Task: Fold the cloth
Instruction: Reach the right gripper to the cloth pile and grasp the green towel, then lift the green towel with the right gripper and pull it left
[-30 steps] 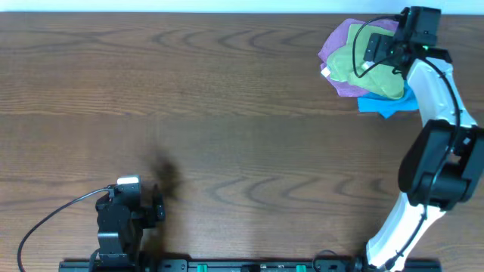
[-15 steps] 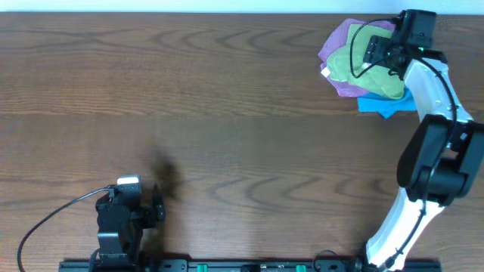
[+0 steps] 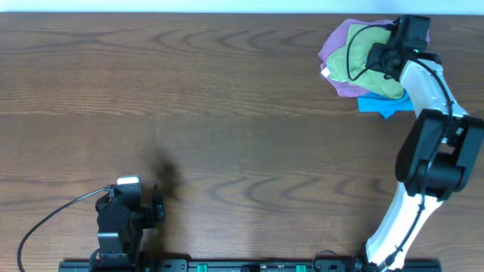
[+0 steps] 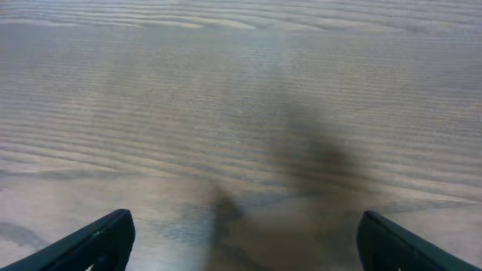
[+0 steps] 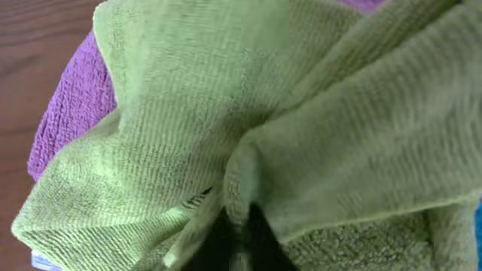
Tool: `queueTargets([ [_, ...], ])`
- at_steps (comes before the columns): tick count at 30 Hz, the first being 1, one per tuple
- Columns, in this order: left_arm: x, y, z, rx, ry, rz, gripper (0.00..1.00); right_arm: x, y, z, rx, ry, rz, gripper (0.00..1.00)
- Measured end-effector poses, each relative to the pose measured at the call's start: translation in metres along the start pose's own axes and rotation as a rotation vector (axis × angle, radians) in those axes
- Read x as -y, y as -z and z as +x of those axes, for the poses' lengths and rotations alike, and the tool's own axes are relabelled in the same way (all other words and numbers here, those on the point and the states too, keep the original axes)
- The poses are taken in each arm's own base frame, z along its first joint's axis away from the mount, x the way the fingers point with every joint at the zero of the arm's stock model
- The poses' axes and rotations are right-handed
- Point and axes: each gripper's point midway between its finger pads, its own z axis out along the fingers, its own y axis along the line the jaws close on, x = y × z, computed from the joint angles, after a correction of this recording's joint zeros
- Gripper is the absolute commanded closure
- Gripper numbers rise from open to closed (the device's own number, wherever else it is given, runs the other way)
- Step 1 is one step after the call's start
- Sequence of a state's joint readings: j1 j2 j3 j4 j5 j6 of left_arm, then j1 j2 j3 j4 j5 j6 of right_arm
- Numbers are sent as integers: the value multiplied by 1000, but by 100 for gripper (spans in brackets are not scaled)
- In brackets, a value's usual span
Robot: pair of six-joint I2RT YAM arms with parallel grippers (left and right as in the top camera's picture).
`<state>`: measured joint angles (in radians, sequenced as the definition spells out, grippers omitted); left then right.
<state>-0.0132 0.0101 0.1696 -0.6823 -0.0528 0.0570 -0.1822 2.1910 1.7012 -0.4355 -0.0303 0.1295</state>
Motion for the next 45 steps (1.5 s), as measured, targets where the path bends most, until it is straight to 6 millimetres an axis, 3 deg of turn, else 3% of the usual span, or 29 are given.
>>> queueTargets([
  [5, 0, 0, 0, 0, 0, 0, 5, 0, 4, -1, -1, 0, 0, 99],
  [8, 0, 0, 0, 0, 0, 0, 5, -1, 20, -5, -1, 11, 0, 99],
  [13, 0, 0, 0, 0, 0, 0, 5, -14, 74, -10, -10, 68, -10, 99],
  [18, 0, 0, 0, 0, 0, 0, 5, -56, 138, -6, -9, 176, -59, 99],
  [22, 0, 0, 0, 0, 0, 0, 5, -92, 174, 7, -19, 256, -108, 99],
  [29, 0, 0, 0, 0, 0, 0, 5, -172, 220, 49, -50, 435, -230, 99],
  [36, 0, 0, 0, 0, 0, 0, 5, -264, 266, 114, -70, 655, -394, 99],
  [45, 0, 0, 0, 0, 0, 0, 5, -338, 342, 192, -63, 846, -607, 99],
])
